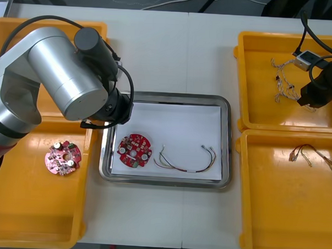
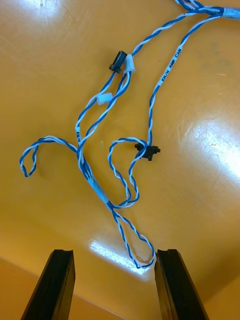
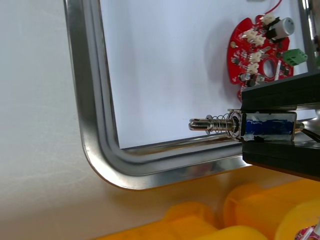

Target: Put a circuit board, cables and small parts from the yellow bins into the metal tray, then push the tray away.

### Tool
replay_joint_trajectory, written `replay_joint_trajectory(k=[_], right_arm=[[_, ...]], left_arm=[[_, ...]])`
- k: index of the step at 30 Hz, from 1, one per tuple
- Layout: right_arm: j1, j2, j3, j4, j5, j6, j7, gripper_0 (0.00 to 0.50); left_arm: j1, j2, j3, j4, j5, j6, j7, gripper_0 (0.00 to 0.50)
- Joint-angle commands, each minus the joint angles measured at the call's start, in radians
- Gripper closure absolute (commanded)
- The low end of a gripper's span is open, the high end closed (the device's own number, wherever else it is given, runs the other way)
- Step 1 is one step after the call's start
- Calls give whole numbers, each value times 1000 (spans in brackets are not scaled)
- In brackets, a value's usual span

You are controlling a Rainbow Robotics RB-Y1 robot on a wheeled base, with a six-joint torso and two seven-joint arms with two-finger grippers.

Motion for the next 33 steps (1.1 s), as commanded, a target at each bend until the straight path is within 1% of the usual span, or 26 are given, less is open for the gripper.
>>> replay_joint_trajectory(k=[1,4,7,13,22,27,31,33], right_arm=[[-14,-34,-32,-22,-7,4,22,32],[-27,-15,-32,-22,10,4,36,32],[-40,2,-32,-20,30,2,54,32],[-54,34,-31,-20,62,-15,86,32],[-67,69,-31,-20,96,-18,111,33],[-67,80,-31,-20,111,-28,126,33],[-67,81,-29,-3,108,-38,146,32],[-67,81,-19,15,103,-61,161,32]], left_arm=[[-69,-56,-34,56,-51,-47,21,500],[-76,-74,-55,100,-76,-86,20,500],[-86,-90,-68,132,-91,-103,15,500],[-100,-114,-95,160,-120,-103,10,500],[-100,-126,-132,172,-157,-105,15,500],[-100,-131,-146,194,-171,-114,18,500],[-100,-139,-150,218,-188,-146,18,500],[-102,-146,-150,238,-196,-163,15,500]])
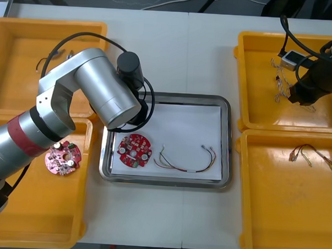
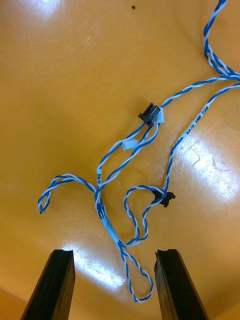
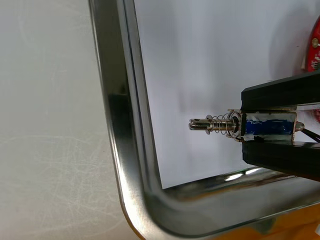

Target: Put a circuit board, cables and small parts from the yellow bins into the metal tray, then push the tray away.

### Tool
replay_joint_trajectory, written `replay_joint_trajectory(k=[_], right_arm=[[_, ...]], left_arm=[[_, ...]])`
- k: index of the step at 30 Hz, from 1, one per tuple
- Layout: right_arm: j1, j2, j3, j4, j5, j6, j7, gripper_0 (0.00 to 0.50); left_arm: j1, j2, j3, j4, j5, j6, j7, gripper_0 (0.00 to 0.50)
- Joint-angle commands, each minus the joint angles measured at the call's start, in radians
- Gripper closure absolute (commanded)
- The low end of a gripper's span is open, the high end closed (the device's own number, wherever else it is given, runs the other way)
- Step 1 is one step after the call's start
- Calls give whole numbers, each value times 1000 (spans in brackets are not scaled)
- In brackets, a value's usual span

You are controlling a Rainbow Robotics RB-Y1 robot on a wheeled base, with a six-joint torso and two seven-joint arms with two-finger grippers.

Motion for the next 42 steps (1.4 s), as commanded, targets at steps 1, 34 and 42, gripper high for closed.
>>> replay_joint_trajectory(k=[1,34,42], right_arm=[[-46,8,-17,17,2,-39,78,33],[-44,34,37,129,-12,-148,113,34],[-44,35,41,142,-14,-150,116,42]], left_arm=[[-46,-36,-15,24,-28,-38,15,500],[-47,-53,-15,50,-54,-77,18,0],[-49,-51,44,-16,-24,5,21,0]])
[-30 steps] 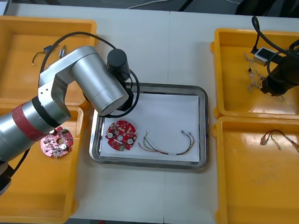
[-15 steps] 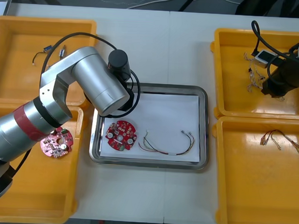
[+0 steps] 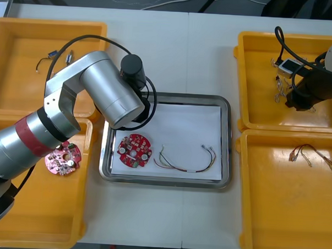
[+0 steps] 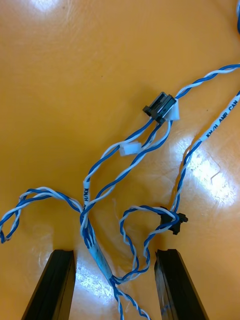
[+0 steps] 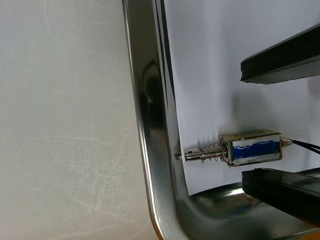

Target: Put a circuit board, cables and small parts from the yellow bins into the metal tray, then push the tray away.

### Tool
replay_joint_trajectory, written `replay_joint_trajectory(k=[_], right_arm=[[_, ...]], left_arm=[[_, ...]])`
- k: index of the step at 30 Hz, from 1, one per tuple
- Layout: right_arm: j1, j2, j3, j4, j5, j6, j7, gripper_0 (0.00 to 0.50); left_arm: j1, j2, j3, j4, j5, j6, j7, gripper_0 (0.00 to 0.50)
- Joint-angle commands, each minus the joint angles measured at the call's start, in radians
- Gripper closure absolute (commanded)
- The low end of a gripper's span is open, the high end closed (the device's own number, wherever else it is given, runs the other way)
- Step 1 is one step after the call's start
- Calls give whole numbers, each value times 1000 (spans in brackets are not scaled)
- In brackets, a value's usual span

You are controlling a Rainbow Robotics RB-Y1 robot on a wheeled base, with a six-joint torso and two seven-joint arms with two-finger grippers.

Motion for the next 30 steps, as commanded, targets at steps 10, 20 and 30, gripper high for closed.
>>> replay_joint_trajectory(k=[10,20,30], right_arm=[[-40,10,20,22,-4,-14,23,455],[-61,-5,19,22,-2,-4,34,500],[-122,-34,-13,-13,-13,134,38,500]], left_arm=[[-47,26,142,-203,105,188,32,0],[-44,75,314,-298,194,372,27,0],[-43,108,473,-317,233,419,-28,0]])
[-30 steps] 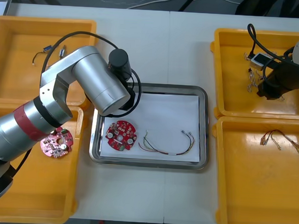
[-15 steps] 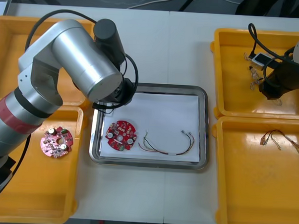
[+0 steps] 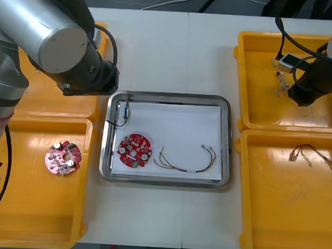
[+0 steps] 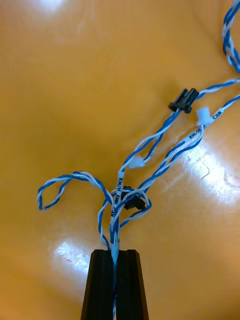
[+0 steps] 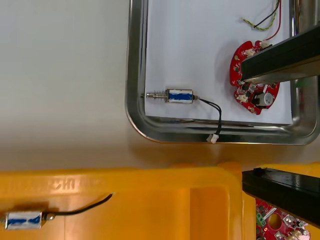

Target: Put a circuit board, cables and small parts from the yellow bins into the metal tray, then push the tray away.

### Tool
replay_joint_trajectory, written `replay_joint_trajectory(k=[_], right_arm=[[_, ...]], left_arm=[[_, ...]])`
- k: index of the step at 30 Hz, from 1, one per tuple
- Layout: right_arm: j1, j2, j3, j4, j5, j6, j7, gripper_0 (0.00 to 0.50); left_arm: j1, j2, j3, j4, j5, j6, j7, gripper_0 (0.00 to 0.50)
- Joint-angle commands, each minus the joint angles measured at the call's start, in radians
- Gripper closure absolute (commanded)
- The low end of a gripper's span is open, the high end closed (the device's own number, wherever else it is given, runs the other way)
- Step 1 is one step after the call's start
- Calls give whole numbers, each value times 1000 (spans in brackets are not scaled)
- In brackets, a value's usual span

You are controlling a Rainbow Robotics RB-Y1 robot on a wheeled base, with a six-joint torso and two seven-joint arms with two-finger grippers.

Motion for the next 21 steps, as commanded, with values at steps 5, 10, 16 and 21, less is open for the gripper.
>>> replay_joint_trajectory(k=[5,10,16,21], right_arm=[[-63,-52,-56,-113,-22,145,29,500],[-63,-55,-106,-174,-30,243,20,500],[-63,-58,-149,-282,-33,364,3,500],[-63,-57,-167,-368,-36,456,-11,500]], left_arm=[[-3,68,196,-48,11,10,-135,0],[40,91,265,-46,-15,10,-235,0],[83,123,306,-36,-65,10,-338,0],[91,147,332,21,-61,10,-407,0]])
